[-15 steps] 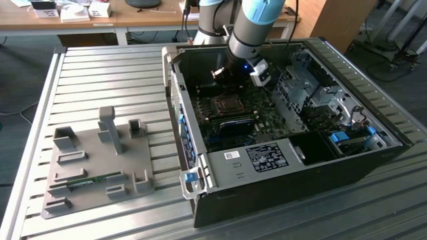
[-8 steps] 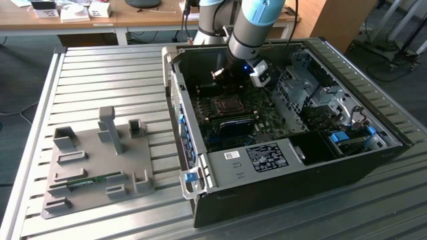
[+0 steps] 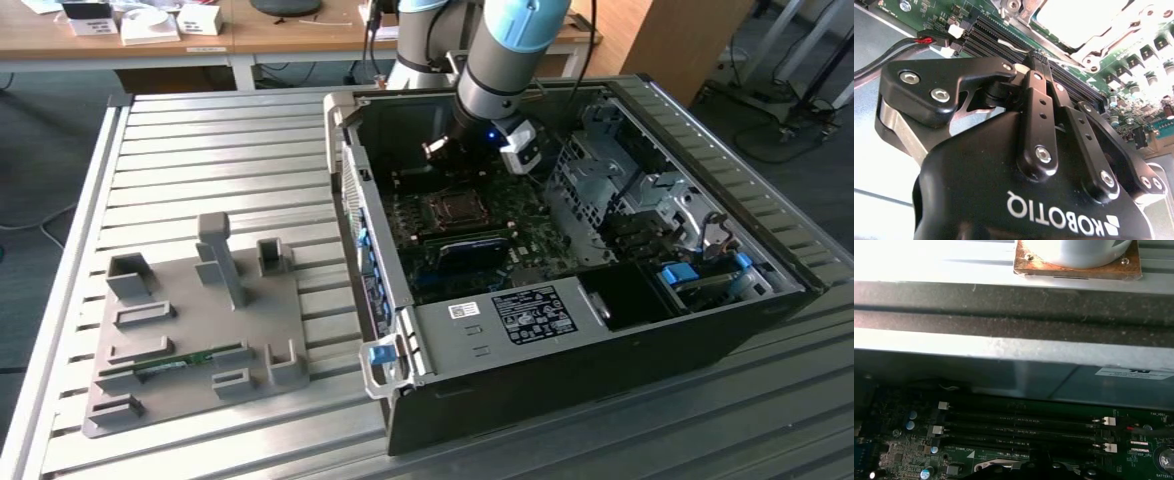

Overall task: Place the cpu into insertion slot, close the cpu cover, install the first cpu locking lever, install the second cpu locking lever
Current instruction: 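Install the first cpu locking lever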

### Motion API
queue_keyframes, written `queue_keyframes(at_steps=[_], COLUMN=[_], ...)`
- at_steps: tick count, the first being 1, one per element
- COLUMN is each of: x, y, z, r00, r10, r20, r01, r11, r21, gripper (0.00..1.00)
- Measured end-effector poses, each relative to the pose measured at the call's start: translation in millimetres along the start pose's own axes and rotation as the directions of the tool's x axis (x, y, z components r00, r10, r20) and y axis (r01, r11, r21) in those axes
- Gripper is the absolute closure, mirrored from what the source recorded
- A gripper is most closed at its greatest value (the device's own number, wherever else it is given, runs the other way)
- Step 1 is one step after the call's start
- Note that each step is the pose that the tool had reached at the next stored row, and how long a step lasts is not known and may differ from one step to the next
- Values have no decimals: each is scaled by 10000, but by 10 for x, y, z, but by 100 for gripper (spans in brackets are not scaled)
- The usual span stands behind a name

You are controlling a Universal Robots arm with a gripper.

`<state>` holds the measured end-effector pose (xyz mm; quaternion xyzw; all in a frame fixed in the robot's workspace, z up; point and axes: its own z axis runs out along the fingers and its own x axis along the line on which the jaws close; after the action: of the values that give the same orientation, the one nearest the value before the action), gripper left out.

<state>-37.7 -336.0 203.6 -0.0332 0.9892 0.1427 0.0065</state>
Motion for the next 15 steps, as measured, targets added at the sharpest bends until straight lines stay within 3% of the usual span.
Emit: queue_keyframes(at_steps=[15], x=[-12], y=[-9], z=[28], r00=[10000], r10=[-1], r20=[-1], r01=[1], r11=[10000], r21=[5], gripper=[89])
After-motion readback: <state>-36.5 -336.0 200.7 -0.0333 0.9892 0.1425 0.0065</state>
